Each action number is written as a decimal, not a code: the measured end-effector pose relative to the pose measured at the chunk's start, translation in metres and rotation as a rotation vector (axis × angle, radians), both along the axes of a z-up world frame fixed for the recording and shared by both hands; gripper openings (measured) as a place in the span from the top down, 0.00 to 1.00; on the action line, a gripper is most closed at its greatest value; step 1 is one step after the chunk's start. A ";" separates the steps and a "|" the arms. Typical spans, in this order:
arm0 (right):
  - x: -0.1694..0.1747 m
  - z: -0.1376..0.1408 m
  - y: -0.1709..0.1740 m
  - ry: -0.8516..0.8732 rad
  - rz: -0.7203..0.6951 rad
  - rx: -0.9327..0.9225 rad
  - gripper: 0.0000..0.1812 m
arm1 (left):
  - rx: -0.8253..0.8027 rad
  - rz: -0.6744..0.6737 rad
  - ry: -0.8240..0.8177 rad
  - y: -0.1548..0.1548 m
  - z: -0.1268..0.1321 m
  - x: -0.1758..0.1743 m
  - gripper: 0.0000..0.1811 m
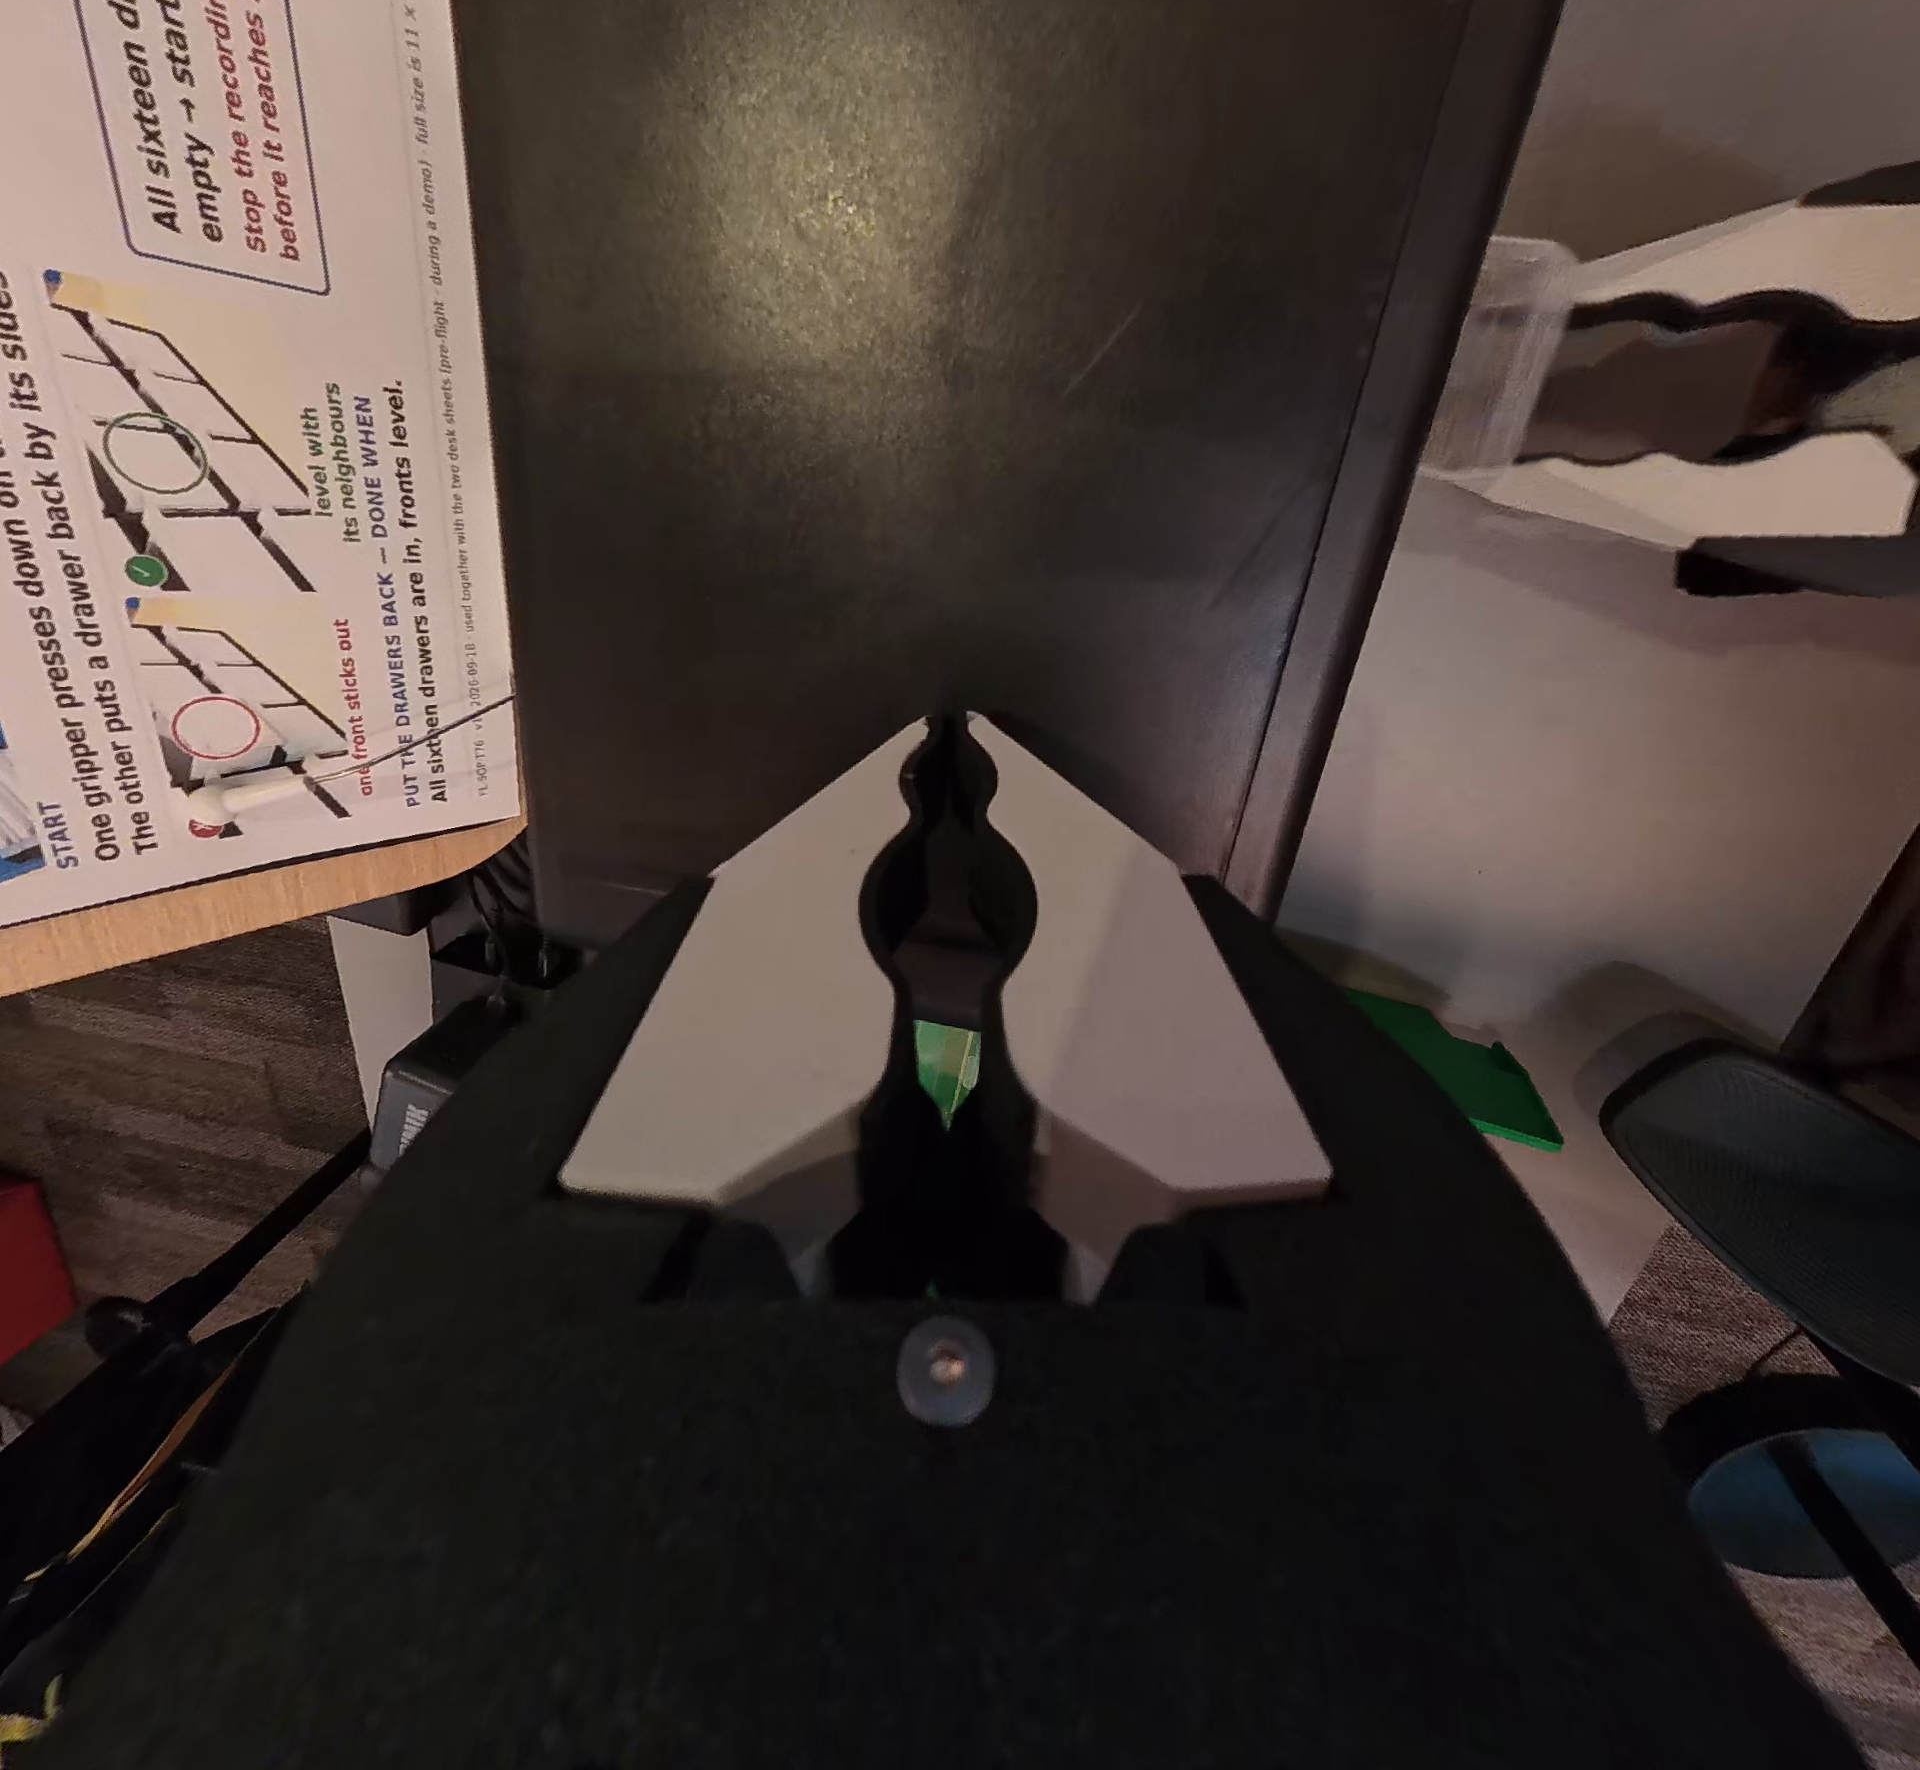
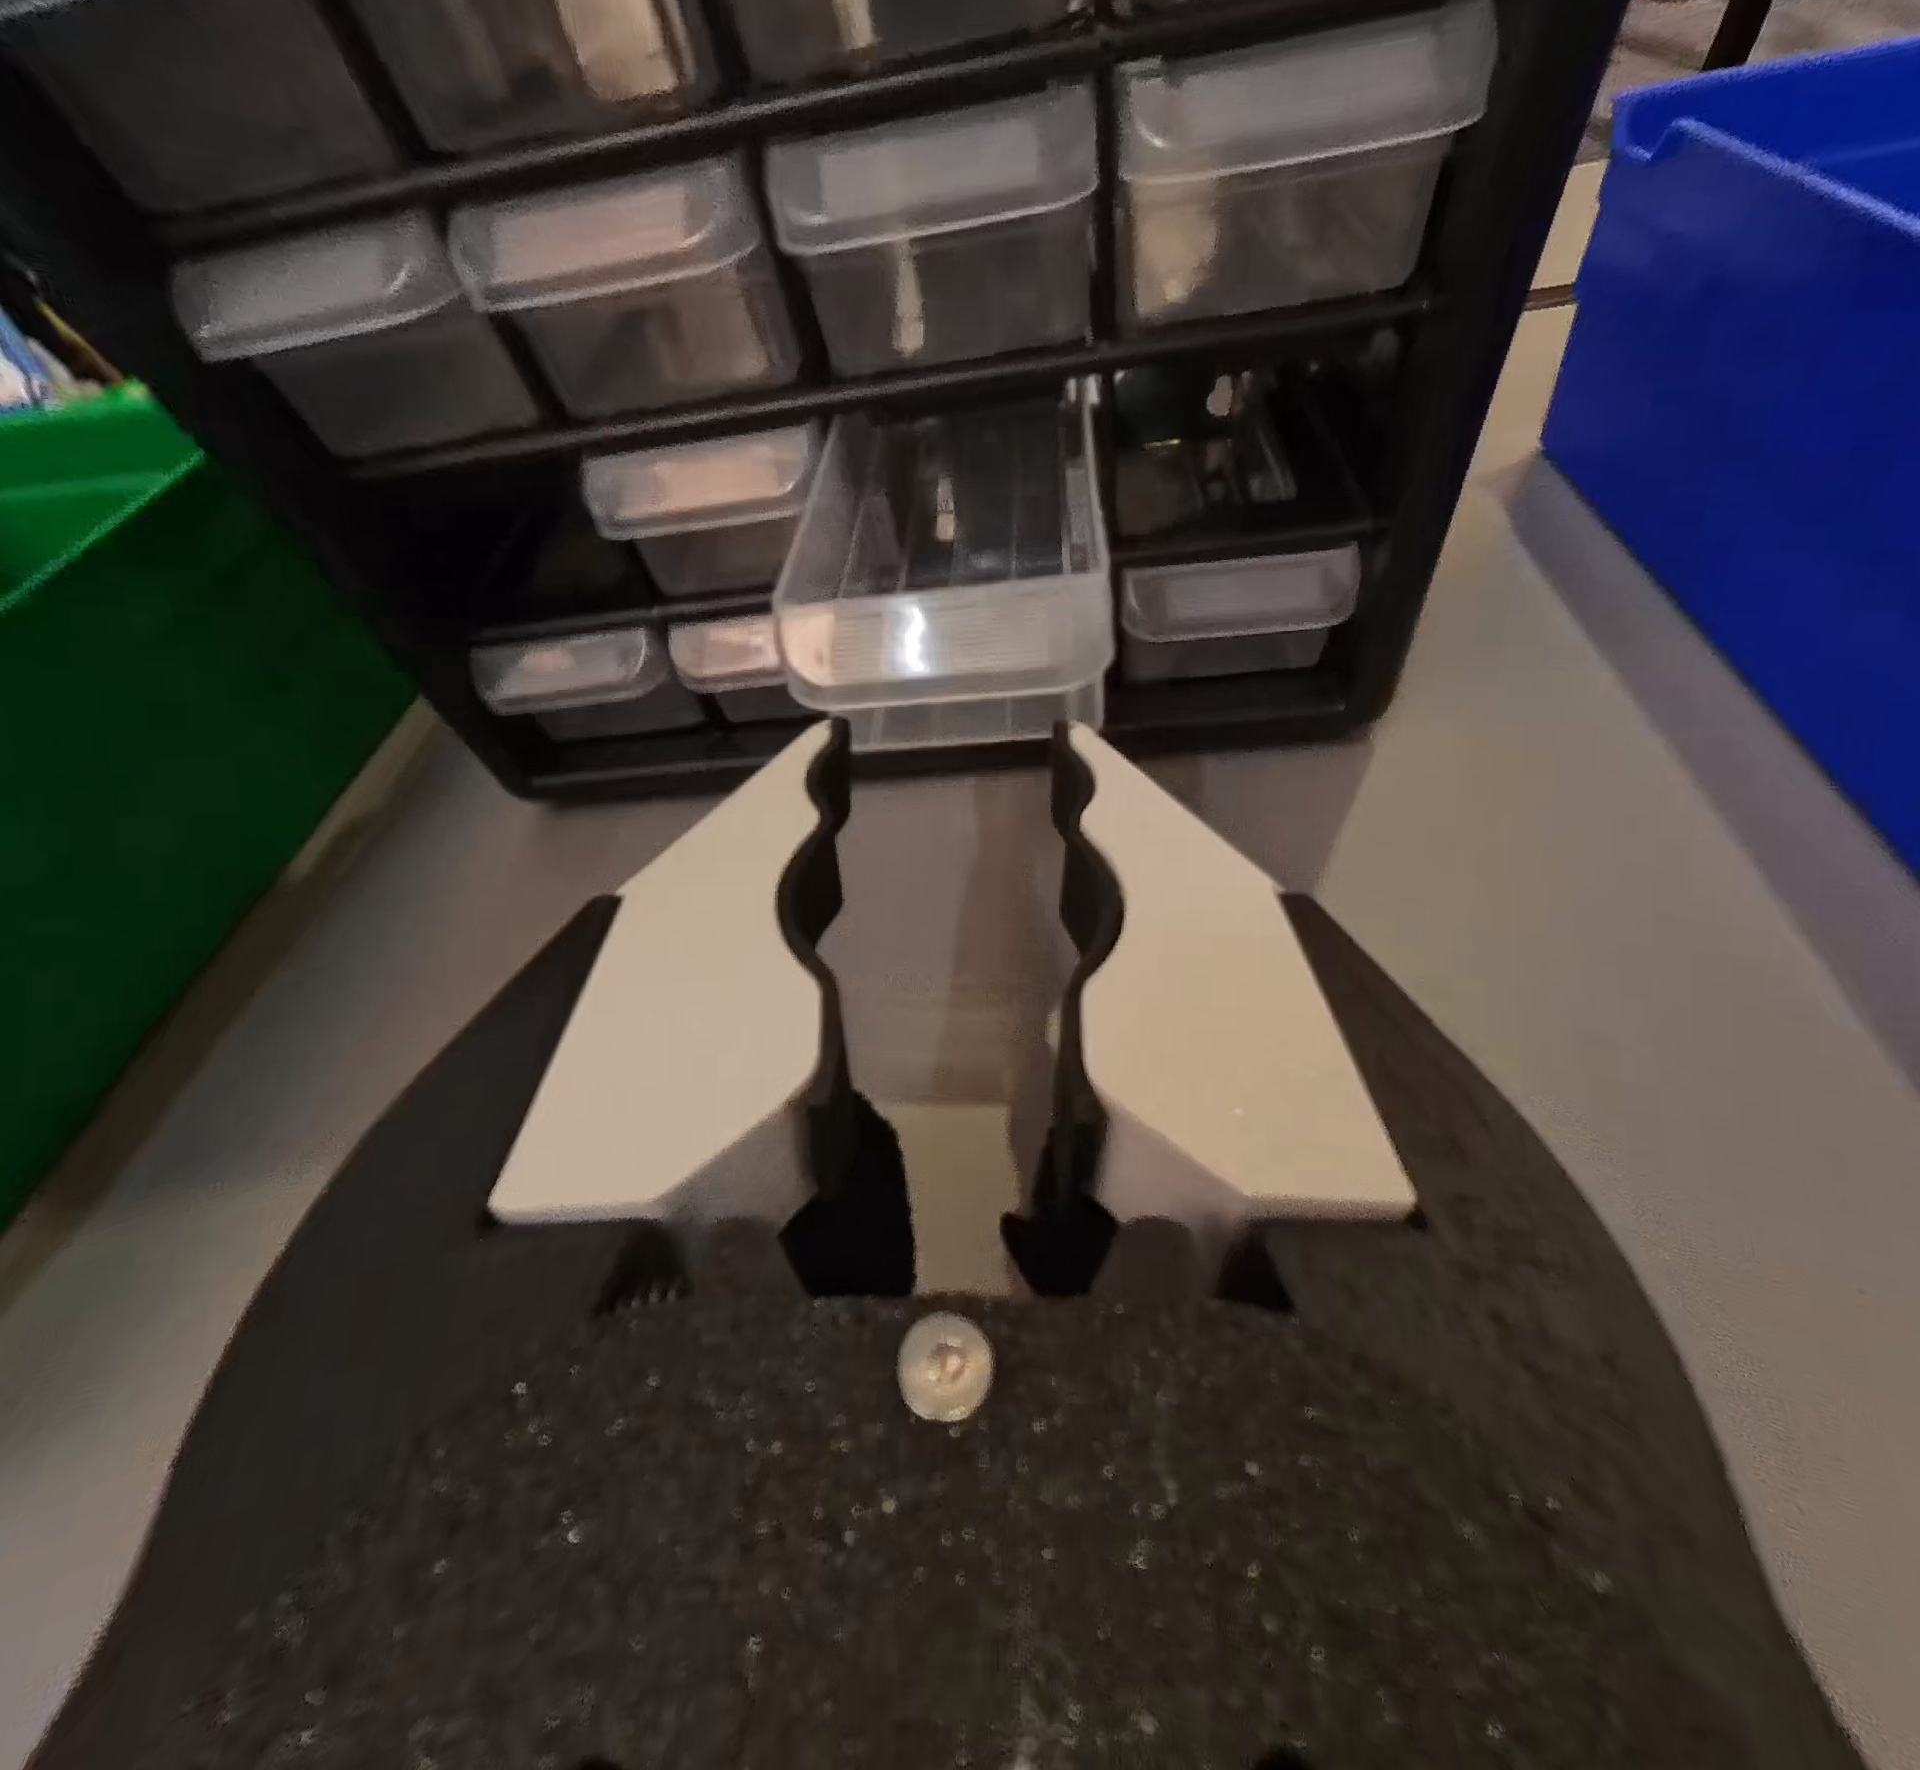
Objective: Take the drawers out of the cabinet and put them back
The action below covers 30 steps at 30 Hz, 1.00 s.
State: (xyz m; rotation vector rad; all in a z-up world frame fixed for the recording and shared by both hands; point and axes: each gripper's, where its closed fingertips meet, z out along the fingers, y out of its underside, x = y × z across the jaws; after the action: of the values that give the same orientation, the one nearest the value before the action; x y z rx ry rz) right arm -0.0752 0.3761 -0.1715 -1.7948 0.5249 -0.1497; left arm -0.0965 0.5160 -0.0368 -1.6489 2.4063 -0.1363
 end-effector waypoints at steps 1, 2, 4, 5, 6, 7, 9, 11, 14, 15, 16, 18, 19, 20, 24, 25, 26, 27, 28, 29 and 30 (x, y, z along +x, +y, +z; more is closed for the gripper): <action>0.006 -0.001 0.005 0.006 -0.013 0.007 0.82 | 0.000 0.000 0.000 0.000 0.000 0.000 1.00; 0.010 0.000 0.010 -0.002 -0.018 0.017 0.84 | -0.002 0.001 0.001 0.000 0.000 0.000 1.00; 0.017 0.005 0.019 -0.032 -0.015 0.046 0.87 | -0.008 0.001 0.007 0.000 0.000 0.000 1.00; 0.021 0.005 0.024 -0.041 -0.017 0.047 0.87 | -0.012 0.002 0.011 0.000 0.000 0.000 1.00; 0.023 0.005 0.029 -0.045 -0.013 0.047 0.87 | -0.014 0.001 0.014 0.000 0.000 0.000 1.00; 0.026 0.004 0.033 -0.049 -0.012 0.044 0.87 | -0.015 0.001 0.017 0.000 0.000 0.000 1.00; 0.030 0.001 0.042 -0.053 -0.010 0.041 0.87 | -0.014 0.001 0.020 0.000 0.000 0.000 1.00; 0.034 -0.001 0.048 -0.055 -0.011 0.038 0.87 | -0.009 0.001 0.020 0.000 0.000 0.000 1.00; 0.037 -0.001 0.052 -0.038 -0.005 0.049 0.87 | -0.001 0.000 0.018 0.000 0.000 0.000 1.00; 0.037 -0.002 0.053 -0.034 0.000 0.048 0.87 | 0.002 0.000 0.019 0.000 0.000 0.000 1.00; 0.038 -0.002 0.053 -0.035 0.001 0.042 0.88 | 0.006 -0.001 0.019 0.000 0.000 0.000 1.00; 0.037 -0.002 0.052 -0.030 0.016 0.045 0.87 | 0.012 -0.002 0.022 0.000 0.000 0.000 1.00; 0.036 -0.003 0.051 -0.025 0.025 0.043 0.86 | 0.014 -0.002 0.023 0.000 0.000 0.000 1.00; 0.034 -0.004 0.047 -0.019 0.032 0.037 0.85 | 0.017 -0.002 0.023 0.000 0.000 0.000 1.00; 0.012 0.004 0.018 0.025 0.113 0.052 0.82 | 0.055 -0.057 0.000 0.000 0.001 0.000 1.00; 0.003 0.007 0.006 0.029 0.145 0.061 0.82 | 0.070 -0.081 -0.012 0.000 0.001 -0.002 1.00; -0.005 0.010 -0.008 0.024 0.174 0.064 0.82 | 0.073 -0.079 -0.040 0.000 0.005 -0.004 1.00; -0.012 0.012 -0.023 0.010 0.196 0.062 0.82 | 0.071 -0.066 -0.107 0.000 0.014 -0.005 1.00; -0.016 0.014 -0.038 -0.008 0.212 0.059 0.82 | 0.053 -0.058 -0.189 -0.001 0.027 -0.008 0.95; -0.018 0.015 -0.053 -0.025 0.222 0.054 0.82 | 0.035 -0.060 -0.262 -0.002 0.039 -0.017 0.92; -0.019 0.015 -0.066 -0.041 0.231 0.042 0.82 | 0.029 -0.058 -0.320 0.000 0.049 -0.032 0.90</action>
State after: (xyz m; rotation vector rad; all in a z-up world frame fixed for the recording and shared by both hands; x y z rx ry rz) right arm -0.0940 0.3099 -0.1567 -1.7929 0.2865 -0.0161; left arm -0.1283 0.5156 0.0121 -1.4221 2.2025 -0.3457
